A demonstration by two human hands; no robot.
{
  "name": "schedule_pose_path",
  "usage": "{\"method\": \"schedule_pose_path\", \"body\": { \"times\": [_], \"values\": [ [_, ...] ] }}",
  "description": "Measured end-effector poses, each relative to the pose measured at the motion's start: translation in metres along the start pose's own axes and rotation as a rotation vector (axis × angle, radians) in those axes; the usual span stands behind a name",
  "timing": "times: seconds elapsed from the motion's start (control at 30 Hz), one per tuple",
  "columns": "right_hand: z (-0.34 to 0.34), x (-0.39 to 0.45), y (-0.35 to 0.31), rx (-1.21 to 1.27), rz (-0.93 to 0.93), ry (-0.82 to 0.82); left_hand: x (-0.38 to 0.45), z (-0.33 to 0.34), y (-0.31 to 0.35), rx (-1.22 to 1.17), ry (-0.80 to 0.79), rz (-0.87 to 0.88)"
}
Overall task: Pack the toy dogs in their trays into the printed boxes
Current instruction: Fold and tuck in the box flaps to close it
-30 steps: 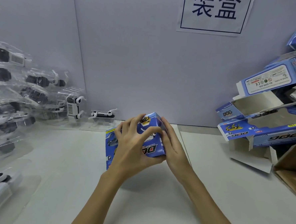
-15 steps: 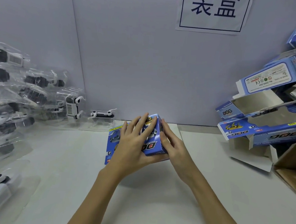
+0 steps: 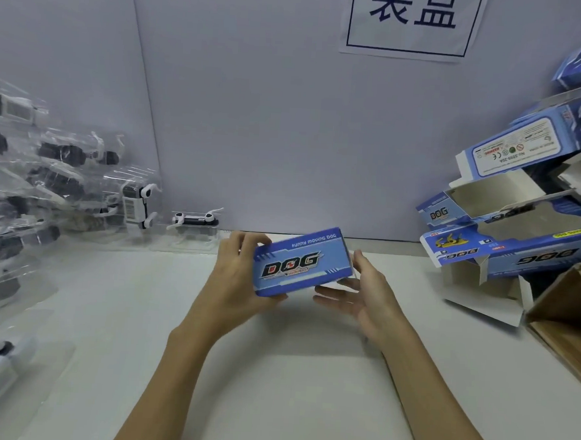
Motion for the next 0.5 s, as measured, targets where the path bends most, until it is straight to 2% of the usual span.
{"method": "schedule_pose_path", "body": {
  "times": [0.07,0.13,0.27,0.33,0.4,0.5],
  "values": [
    [-0.003,0.002,-0.008,-0.230,-0.183,0.038,0.002,-0.012,-0.011,-0.137,0.120,-0.052],
    [-0.002,0.002,-0.013,-0.276,-0.360,0.032,0.003,-0.017,-0.022,-0.251,0.204,-0.152],
    [0.007,-0.002,-0.012,-0.154,-0.429,-0.068,-0.006,-0.005,-0.039,-0.585,0.345,-0.614],
    [0.010,-0.006,-0.014,-0.252,-0.533,-0.045,-0.015,0.002,-0.044,-0.695,0.411,-0.757],
    [0.012,-0.008,-0.013,-0.299,-0.571,0.001,-0.019,0.008,-0.043,-0.732,0.391,-0.812],
    [0.013,-0.011,-0.011,-0.209,-0.532,0.041,-0.019,0.023,-0.037,-0.854,0.280,-0.909]
  ]
}}
Point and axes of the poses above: each hand's wrist, its own x-axis towards the middle knuckle, its own z-axis out of the palm, y = z × x, the point moved 6 cm from there along x, towards the middle knuckle, and after that the axes turned 14 degrees about y, right-handed, at the moved point
